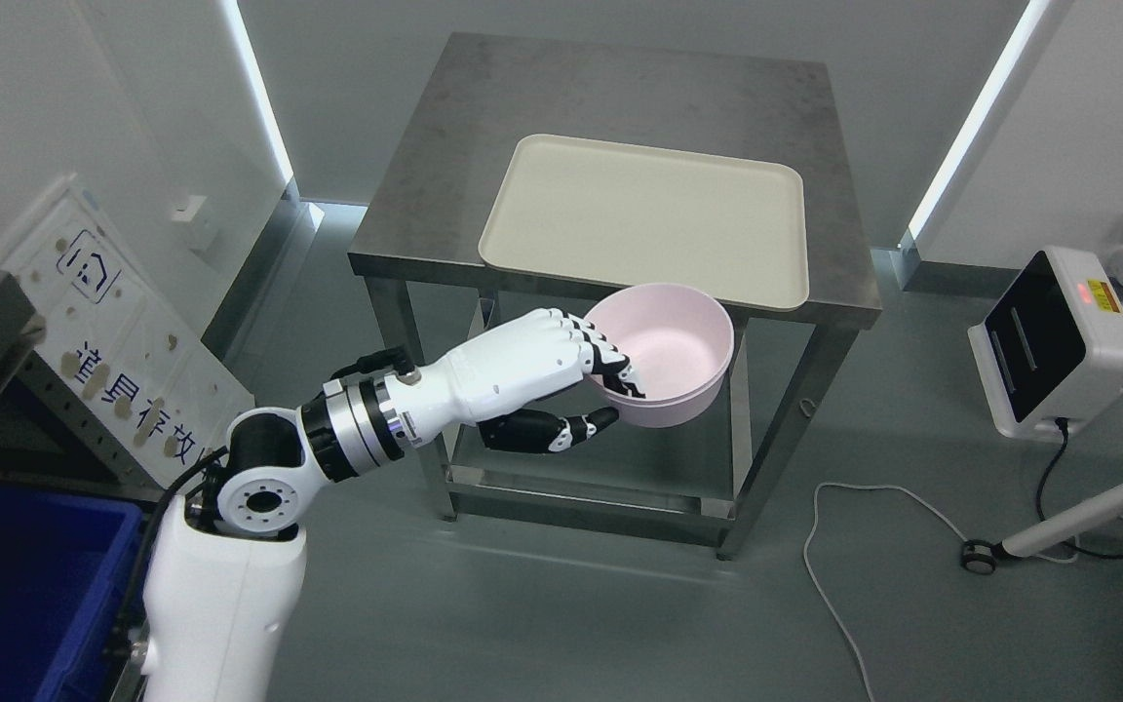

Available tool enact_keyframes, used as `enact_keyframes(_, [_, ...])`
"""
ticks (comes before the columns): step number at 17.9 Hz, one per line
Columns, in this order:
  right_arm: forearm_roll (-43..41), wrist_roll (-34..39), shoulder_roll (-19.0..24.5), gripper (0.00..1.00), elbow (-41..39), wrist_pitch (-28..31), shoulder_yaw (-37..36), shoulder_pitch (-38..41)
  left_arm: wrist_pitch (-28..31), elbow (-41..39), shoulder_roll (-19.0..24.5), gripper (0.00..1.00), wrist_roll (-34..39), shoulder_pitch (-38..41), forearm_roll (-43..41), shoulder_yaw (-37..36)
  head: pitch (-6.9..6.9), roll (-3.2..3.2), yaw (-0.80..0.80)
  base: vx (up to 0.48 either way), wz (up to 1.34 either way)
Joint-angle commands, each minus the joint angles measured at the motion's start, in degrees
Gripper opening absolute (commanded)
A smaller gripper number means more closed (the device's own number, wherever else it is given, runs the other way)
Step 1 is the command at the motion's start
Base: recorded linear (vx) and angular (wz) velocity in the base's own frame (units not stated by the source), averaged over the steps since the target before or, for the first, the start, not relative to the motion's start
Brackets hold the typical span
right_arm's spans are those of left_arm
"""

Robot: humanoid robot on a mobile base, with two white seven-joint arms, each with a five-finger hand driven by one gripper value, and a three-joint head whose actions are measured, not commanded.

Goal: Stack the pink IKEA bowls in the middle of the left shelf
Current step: 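Carry the stacked bowls toward the blue bin shelf while turning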

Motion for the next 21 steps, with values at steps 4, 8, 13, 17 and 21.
enact_keyframes(4, [0.00, 0.02, -1.00, 1.00, -1.93, 0.06, -0.62, 1.67, -2.13, -1.03, 1.00, 0.03, 0.16, -0.31, 1.34, 3.04, 0.00, 0.00, 0.00, -0.261, 0.13])
enact_keyframes(8, [0.00, 0.02, -1.00, 1.00, -1.93, 0.05, -0.62, 1.67, -2.22, -1.03, 1.00, 0.03, 0.16, -0.40, 1.52, 5.23, 0.00, 0.00, 0.00, -0.281, 0.21])
enact_keyframes(13, [0.00, 0.02, -1.00, 1.00, -1.93, -0.03, -0.62, 1.67, -4.59, -1.03, 1.00, 0.04, 0.25, -3.21, 3.45, 4.46, 0.00, 0.00, 0.00, -0.271, 0.38])
enact_keyframes(17, [0.00, 0.02, -1.00, 1.00, -1.93, 0.06, -0.62, 1.67, -5.20, -0.94, 1.00, 0.04, 0.25, -3.21, 5.38, 3.12, 0.00, 0.00, 0.00, -0.259, 0.52])
enact_keyframes(21, [0.00, 0.02, -1.00, 1.00, -1.93, 0.05, -0.62, 1.67, -5.20, -0.85, 1.00, 0.04, 0.16, -2.95, 6.70, 3.04, 0.00, 0.00, 0.00, -0.249, 0.63])
